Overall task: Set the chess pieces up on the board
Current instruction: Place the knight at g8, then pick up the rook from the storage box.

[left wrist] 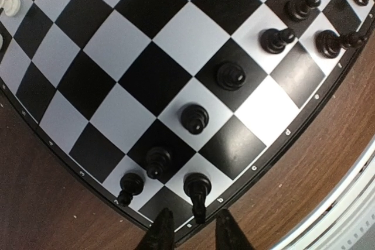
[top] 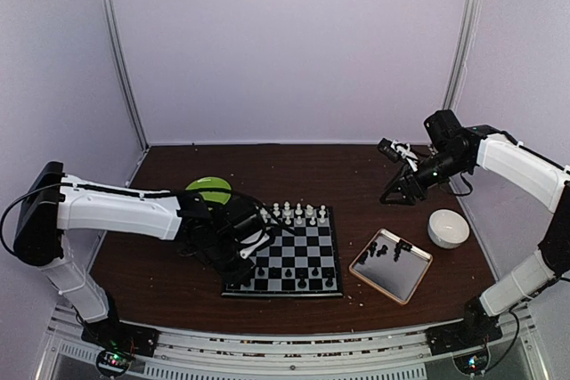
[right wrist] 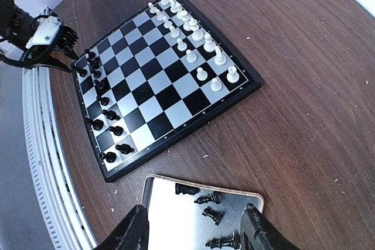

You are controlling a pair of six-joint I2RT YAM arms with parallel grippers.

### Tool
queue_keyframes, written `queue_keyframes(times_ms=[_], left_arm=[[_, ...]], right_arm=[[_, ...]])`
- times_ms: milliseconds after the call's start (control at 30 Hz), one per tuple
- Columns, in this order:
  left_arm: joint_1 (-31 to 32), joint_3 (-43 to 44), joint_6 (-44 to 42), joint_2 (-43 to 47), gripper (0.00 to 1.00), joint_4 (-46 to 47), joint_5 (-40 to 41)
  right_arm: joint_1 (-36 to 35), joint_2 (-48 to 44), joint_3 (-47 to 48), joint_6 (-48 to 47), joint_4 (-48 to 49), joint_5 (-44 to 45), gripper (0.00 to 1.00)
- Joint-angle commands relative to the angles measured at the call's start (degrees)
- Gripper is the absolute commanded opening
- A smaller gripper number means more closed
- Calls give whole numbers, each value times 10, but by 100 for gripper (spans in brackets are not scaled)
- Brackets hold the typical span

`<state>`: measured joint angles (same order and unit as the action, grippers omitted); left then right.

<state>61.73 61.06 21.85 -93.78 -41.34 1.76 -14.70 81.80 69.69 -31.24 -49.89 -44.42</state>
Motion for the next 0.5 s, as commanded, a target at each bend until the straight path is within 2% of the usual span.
queue_keyframes(times_ms=[0, 133, 200, 233, 267, 400, 467], left_arm=[[1, 42, -20, 36, 29, -18, 7], [-1, 90, -40, 56, 31, -34, 28], [-7, 120, -55, 59, 34, -36, 43], [-13, 132, -59, 60, 35, -35, 55], [-20, 139, -59, 61, 36, -24, 69], [-53, 115, -28, 72, 38, 94, 73], [-65, 102, -5, 69, 39, 159, 71]], right_arm=[[4, -18, 21, 42, 8, 50, 54], [20, -34, 97, 80, -14, 94, 57], [23, -33, 138, 98, -31, 163, 74], [23, -26, 160, 106, -46, 197, 91], [24, -16, 185, 109, -65, 220, 99], [25, 8, 232, 75, -139, 213, 100], [28, -7, 189, 72, -94, 212, 100]])
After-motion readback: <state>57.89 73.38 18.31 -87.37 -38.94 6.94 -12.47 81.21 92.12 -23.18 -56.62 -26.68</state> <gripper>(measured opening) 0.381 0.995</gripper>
